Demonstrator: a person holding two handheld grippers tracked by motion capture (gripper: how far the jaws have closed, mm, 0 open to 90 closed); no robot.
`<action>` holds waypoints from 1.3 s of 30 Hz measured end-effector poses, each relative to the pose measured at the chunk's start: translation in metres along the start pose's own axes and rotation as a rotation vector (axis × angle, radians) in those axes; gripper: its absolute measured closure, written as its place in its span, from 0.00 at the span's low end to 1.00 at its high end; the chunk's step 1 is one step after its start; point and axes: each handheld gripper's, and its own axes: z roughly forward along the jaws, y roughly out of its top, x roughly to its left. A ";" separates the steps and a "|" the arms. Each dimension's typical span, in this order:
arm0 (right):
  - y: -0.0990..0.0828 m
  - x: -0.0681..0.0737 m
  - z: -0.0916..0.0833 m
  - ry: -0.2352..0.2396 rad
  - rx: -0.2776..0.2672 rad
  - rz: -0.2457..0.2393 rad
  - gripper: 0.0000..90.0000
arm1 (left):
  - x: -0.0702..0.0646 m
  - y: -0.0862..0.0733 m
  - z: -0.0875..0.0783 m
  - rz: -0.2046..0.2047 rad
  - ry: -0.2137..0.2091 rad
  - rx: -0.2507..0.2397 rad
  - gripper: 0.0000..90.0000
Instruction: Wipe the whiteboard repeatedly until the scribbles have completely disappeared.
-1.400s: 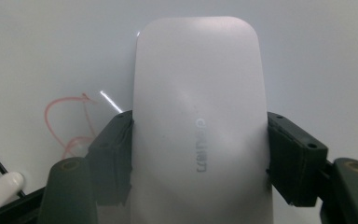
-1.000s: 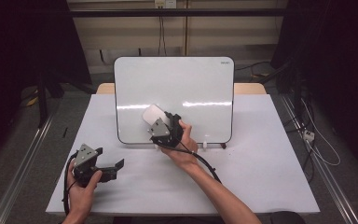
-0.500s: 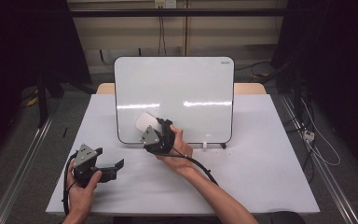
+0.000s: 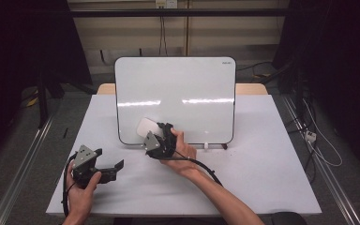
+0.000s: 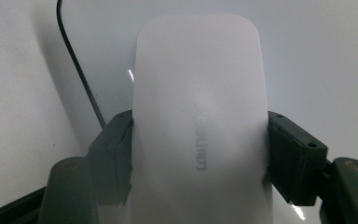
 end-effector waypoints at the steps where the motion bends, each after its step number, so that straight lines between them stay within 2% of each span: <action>1: -0.001 0.000 -0.001 -0.004 0.006 0.003 0.35 | 0.000 0.000 0.000 0.000 0.000 0.001 0.06; 7: -0.013 -0.009 -0.009 -0.014 0.030 0.042 0.35 | 0.000 0.000 0.000 -0.001 0.001 0.001 0.06; 14: -0.032 -0.027 -0.020 -0.040 0.062 0.097 0.35 | 0.000 0.000 0.001 -0.001 0.001 -0.002 0.06; 22: -0.049 -0.042 -0.029 -0.075 0.063 0.182 0.35 | 0.000 0.000 0.000 -0.002 0.003 0.001 0.06; 31: -0.039 -0.045 -0.023 -0.097 0.039 0.221 0.35 | -0.001 0.001 0.004 0.000 -0.002 0.003 0.06; 39: -0.021 -0.048 -0.014 -0.103 0.022 0.221 0.35 | -0.001 0.002 0.004 0.004 -0.005 0.002 0.06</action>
